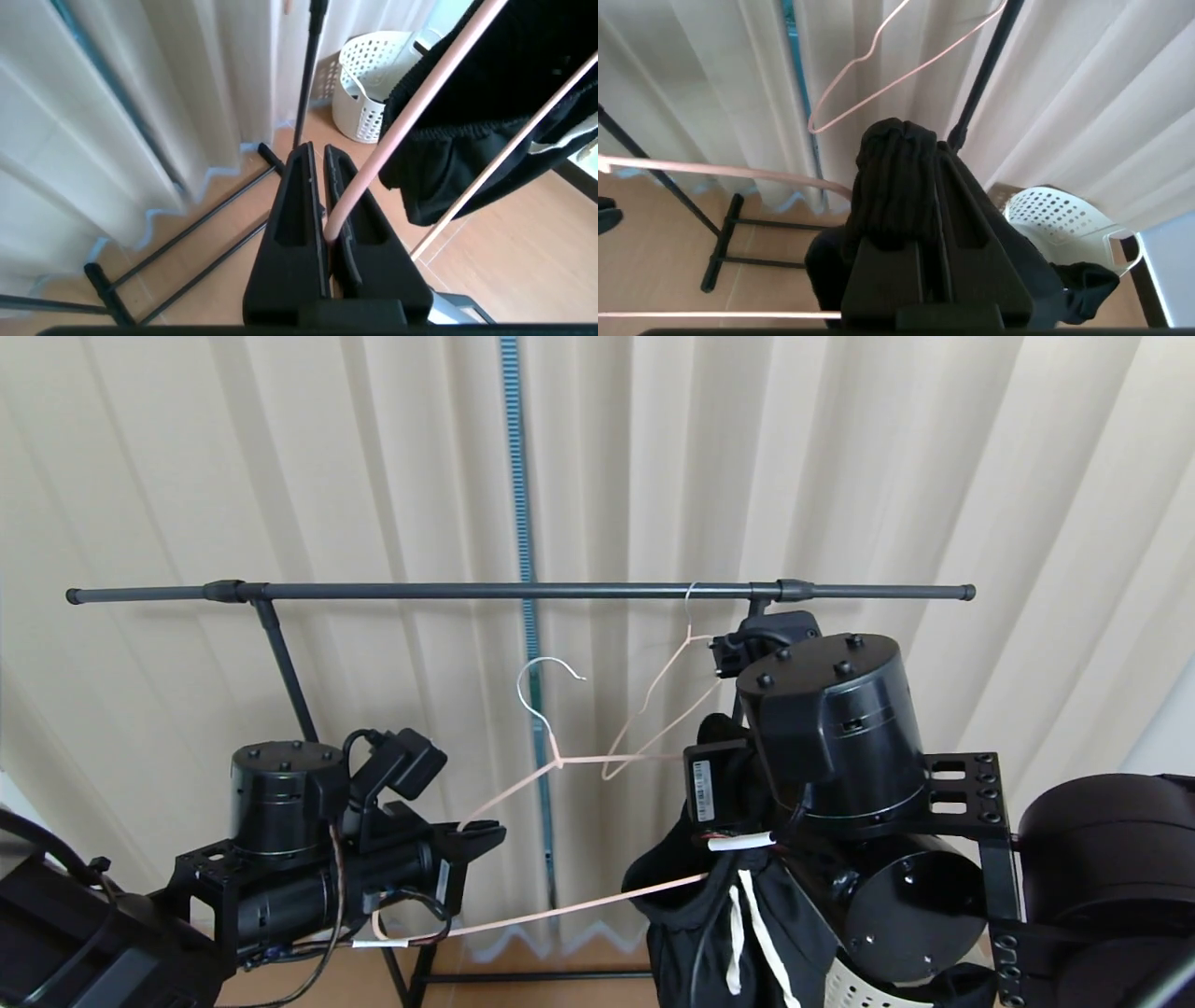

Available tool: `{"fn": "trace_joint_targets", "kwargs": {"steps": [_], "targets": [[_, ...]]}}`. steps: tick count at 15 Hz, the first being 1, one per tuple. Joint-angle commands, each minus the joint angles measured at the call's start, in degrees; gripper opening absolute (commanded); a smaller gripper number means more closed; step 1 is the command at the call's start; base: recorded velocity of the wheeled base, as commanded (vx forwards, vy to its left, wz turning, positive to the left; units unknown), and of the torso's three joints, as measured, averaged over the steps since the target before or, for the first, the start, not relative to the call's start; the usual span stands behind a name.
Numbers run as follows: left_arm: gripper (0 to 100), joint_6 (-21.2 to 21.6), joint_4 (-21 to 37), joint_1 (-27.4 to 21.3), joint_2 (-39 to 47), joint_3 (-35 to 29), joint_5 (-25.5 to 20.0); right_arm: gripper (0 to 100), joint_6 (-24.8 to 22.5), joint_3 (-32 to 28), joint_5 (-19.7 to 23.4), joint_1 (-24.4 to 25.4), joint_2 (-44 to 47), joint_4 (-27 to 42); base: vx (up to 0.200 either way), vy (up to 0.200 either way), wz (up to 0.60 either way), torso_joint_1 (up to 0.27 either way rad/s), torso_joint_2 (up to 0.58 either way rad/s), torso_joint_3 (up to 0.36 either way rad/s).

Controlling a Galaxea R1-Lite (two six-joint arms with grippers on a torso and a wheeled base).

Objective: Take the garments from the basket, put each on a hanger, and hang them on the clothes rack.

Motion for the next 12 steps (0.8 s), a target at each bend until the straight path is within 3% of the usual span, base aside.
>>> {"fn": "trace_joint_targets", "kwargs": {"steps": [1,5,7,12], "targets": [[0,0.15,-0.05,-1.04,0.08,0.64,-0.02,0,0.43,-0.15,0.15,0.44,0.09,-0.06,0.0,0.0,0.0,0.0,0.0,0.0],[0,0.5,-8.92,-3.67,3.42,4.77,-0.02,0,1.83,-0.95,-0.02,1.49,0.0,-0.41,0.0,0.0,0.0,0.0,0.0,0.0],[0,1.73,-15.69,-4.9,6.23,7.5,0.07,0,1.39,-1.47,-0.02,-2.03,-0.87,-2.61,0.0,0.0,0.0,0.0,0.0,0.0],[0,3.49,-17.89,-5.26,7.82,7.23,4.73,0,1.39,-2.18,-0.02,-3.96,-2.63,-2.78,0.0,0.0,0.0,0.0,0.0,0.0]]}}
